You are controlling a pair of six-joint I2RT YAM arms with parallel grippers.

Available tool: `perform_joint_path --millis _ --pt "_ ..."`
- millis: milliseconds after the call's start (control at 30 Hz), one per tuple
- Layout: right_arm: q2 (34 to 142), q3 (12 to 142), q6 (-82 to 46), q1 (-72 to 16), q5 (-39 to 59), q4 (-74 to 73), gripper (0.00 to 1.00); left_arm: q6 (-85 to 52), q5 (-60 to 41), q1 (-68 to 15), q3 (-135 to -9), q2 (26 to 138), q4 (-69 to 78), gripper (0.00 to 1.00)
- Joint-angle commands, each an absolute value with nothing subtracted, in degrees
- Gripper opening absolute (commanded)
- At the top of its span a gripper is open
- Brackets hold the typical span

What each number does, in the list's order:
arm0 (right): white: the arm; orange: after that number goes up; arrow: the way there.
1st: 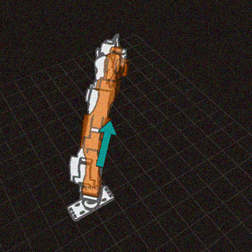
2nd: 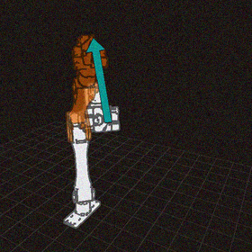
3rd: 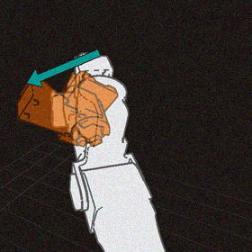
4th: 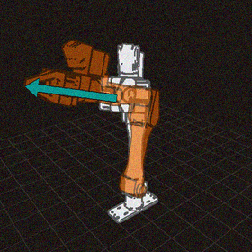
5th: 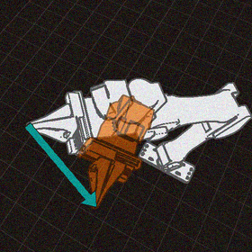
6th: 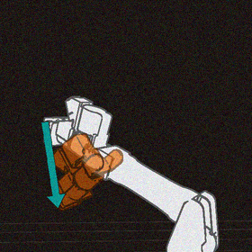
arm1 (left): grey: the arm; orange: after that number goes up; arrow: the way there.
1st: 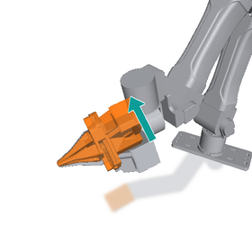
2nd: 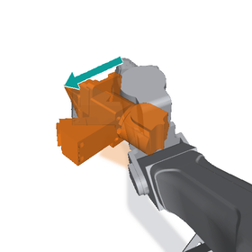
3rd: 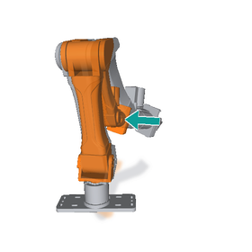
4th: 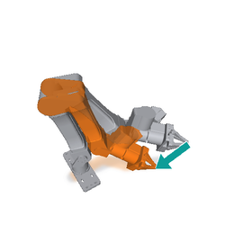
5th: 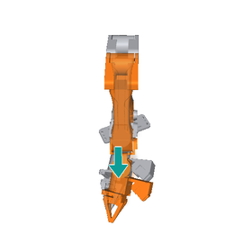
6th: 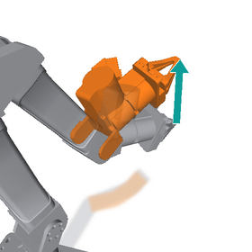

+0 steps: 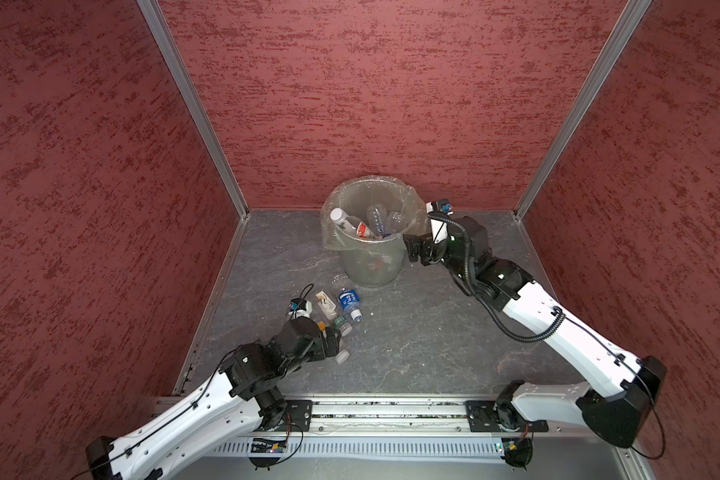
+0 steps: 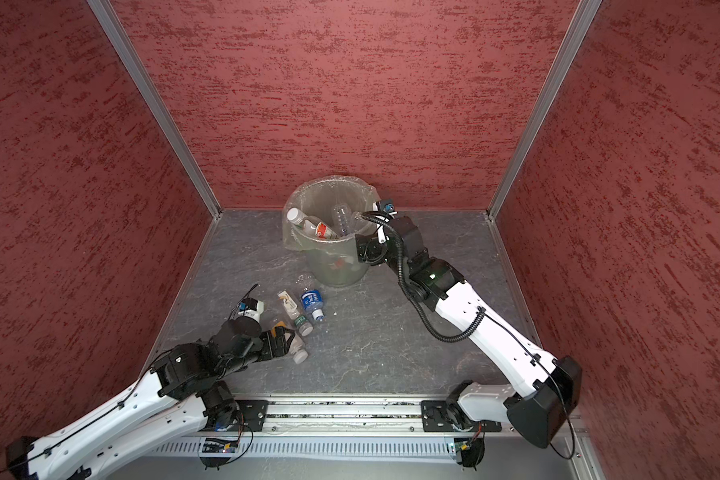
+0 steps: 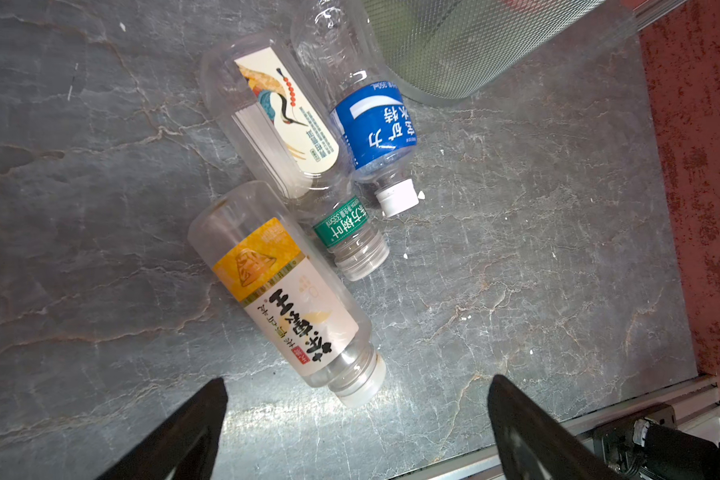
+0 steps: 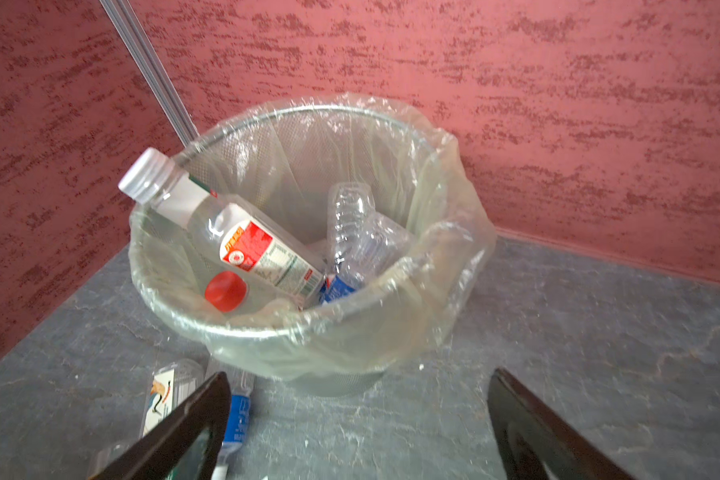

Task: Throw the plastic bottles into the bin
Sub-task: 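Open the right gripper over the wastebasket and draw it back, then lower the left gripper onto the yellow-labeled bottle nearest the robot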

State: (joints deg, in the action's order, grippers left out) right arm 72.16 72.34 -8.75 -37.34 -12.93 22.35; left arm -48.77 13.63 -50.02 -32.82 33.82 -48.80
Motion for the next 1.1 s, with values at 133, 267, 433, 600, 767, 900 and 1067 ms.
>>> perform_joint_path --millis 133,267,433,600,767,900,1067 --pt "64.1 62.9 -11.8 -37.3 -12.2 21.8 0.91 -54.1 16.3 -50.8 -32.0 34.6 -49.8 0.98" --pt "60.3 58.0 -12.7 -37.3 -12.2 22.9 0.9 -55.6 16.1 -51.0 -31.4 36.3 -48.6 0.97" --pt "56.3 52.6 -14.2 -37.3 -13.0 24.0 0.9 -57.2 16.0 -51.2 -30.9 39.1 -46.6 0.96" --pt "52.9 49.1 -15.3 -37.3 -13.5 25.5 0.87 -58.5 16.2 -51.2 -31.4 42.2 -46.0 0.93" --pt "51.5 49.2 -16.7 -37.3 -12.3 27.9 0.86 -61.9 17.5 -50.9 -31.9 43.7 -47.6 0.88" --pt "51.4 50.8 -16.9 -37.3 -11.5 31.8 0.86 -63.3 16.1 -50.1 -32.1 45.1 -47.3 0.84" --pt "50.4 49.0 -18.0 -37.3 -12.4 31.6 0.86 -63.4 12.3 -47.8 -31.1 47.6 -44.6 0.84"
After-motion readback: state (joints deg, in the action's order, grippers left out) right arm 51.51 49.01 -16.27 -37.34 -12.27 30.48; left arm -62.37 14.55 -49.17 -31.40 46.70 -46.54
